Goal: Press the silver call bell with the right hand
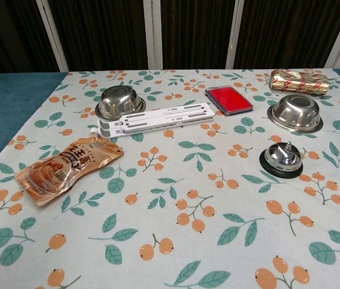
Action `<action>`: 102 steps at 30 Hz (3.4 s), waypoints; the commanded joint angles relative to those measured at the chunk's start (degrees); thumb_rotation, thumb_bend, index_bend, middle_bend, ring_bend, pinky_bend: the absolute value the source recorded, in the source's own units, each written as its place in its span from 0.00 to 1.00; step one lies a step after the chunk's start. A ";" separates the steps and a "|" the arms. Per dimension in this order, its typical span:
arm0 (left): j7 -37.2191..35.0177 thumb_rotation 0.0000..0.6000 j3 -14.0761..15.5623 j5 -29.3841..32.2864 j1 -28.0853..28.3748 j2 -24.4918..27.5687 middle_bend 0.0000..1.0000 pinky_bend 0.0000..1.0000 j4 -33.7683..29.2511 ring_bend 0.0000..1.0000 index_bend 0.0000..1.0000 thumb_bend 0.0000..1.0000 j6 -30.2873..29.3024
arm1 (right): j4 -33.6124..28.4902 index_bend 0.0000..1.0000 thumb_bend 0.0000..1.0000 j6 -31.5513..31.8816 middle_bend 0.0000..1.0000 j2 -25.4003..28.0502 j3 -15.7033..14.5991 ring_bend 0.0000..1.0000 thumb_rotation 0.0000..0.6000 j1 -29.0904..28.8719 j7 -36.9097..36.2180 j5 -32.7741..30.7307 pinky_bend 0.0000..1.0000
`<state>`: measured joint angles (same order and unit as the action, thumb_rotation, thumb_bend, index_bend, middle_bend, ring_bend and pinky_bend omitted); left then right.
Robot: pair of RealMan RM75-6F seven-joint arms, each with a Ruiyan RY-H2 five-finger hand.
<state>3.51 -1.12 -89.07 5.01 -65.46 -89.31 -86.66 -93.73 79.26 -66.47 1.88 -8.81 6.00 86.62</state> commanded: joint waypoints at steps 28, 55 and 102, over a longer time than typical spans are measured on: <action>1.05 1.00 0.04 0.16 -0.08 -0.25 0.00 0.00 -0.53 0.00 0.00 0.07 0.00 | -1.95 0.00 0.40 -2.65 0.00 -0.33 -1.18 0.00 1.00 -1.00 0.69 0.99 0.00; 0.90 1.00 -0.26 1.48 0.46 -0.05 0.00 0.00 -1.28 0.00 0.00 0.07 1.54 | -2.24 0.00 0.62 -17.54 0.00 -13.07 5.20 0.00 1.00 -12.64 14.31 -14.99 0.00; 1.28 1.00 0.14 0.17 -0.11 -0.39 0.00 0.00 -0.50 0.00 0.00 0.06 -0.12 | -4.22 0.00 0.44 0.27 0.00 1.96 -4.06 0.00 1.00 -2.68 4.46 0.09 0.00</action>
<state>4.79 -0.98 -88.90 4.90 -65.86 -89.82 -86.77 -99.98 76.81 -65.71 -0.68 -13.44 12.40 83.71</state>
